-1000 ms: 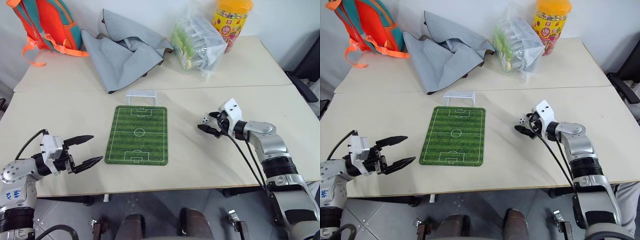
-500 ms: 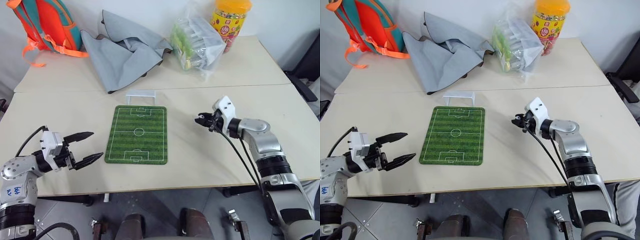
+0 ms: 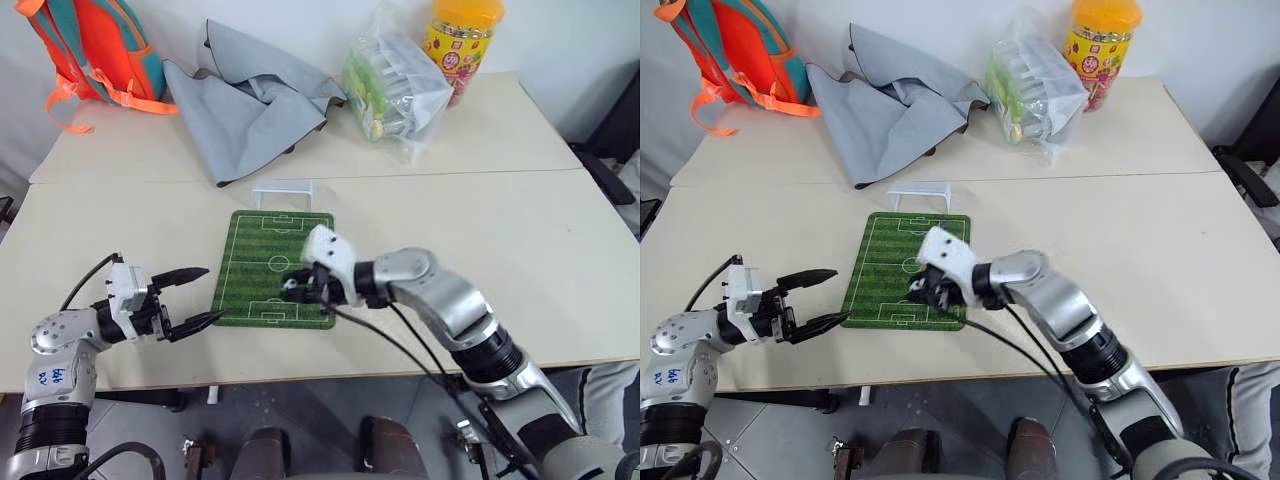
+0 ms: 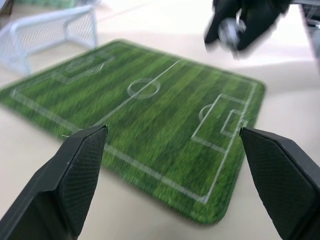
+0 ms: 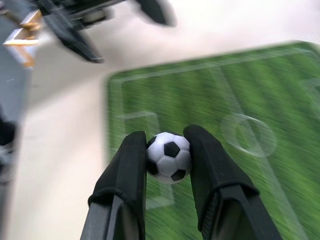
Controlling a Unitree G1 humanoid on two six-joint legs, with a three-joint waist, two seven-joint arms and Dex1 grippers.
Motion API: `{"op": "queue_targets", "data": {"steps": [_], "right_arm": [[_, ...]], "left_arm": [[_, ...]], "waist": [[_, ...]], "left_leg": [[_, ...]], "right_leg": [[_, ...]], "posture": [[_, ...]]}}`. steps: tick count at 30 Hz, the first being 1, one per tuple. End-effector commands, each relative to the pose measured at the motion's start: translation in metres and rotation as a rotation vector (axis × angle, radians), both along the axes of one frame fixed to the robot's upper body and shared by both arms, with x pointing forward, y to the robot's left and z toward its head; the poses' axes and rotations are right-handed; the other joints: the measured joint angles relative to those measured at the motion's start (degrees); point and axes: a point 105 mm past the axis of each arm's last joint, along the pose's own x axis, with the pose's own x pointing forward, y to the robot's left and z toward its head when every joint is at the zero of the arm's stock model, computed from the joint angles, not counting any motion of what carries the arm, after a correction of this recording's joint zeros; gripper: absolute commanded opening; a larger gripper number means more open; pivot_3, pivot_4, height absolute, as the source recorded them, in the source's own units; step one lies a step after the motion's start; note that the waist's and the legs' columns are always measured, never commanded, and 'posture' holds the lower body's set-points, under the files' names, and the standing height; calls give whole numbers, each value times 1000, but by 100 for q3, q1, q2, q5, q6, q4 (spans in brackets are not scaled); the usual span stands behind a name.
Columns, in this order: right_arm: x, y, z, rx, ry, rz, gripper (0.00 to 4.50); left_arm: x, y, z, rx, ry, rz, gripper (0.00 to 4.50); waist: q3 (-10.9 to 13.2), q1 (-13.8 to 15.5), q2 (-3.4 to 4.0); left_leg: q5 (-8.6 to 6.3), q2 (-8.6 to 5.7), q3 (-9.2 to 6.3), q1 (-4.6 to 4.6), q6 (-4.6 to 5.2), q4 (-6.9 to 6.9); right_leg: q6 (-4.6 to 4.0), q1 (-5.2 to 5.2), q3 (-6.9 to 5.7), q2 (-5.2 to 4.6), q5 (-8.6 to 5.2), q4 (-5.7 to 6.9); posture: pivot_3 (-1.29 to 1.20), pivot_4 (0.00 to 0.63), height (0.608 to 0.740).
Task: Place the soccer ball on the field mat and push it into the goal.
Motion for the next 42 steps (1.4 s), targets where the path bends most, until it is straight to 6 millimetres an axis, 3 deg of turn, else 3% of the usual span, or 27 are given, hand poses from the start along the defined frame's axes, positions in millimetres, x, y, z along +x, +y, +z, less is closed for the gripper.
{"op": "queue_targets", "data": {"steps": [1,5,14,27,33,42], "right_arm": [[-7,15,-2,-10,-16,67,849],[-4,26,-12,-16,-3,79,849],[-2,38,-26,-32,-3,113,849],[9,36,-30,-25,-9,76,849],[5,35,-25,-5,-14,107,2717],[-2,36,-7,41,-46,142,2717]], "left_arm": [[-10,17,-1,31,-22,-7,4500],[-24,28,-13,92,13,-36,4500],[-36,51,-20,102,25,41,4500],[-31,43,-16,84,-4,55,4500],[-26,41,-14,80,-11,58,4500],[-22,37,-12,68,-17,45,4500]], "waist": [[0,-4,0],[0,-32,0],[0,-16,-1],[-1,-27,-1],[-1,-25,-1],[0,-29,-1]], "left_leg": [[0,0,0,1,0,0],[0,1,1,4,-1,-1],[0,1,0,3,-1,-1],[-1,3,1,6,-1,0],[-1,3,1,7,-1,0],[-1,3,1,7,-2,-1]], "right_leg": [[0,0,0,0,0,2],[0,-2,0,1,0,7],[0,-3,0,0,0,10],[0,-4,1,0,0,17],[-1,-4,2,0,0,18],[-1,-5,2,1,0,17]], "posture": [[0,150,740],[0,150,740],[0,150,740],[0,150,740],[0,150,740],[0,150,740]]}}
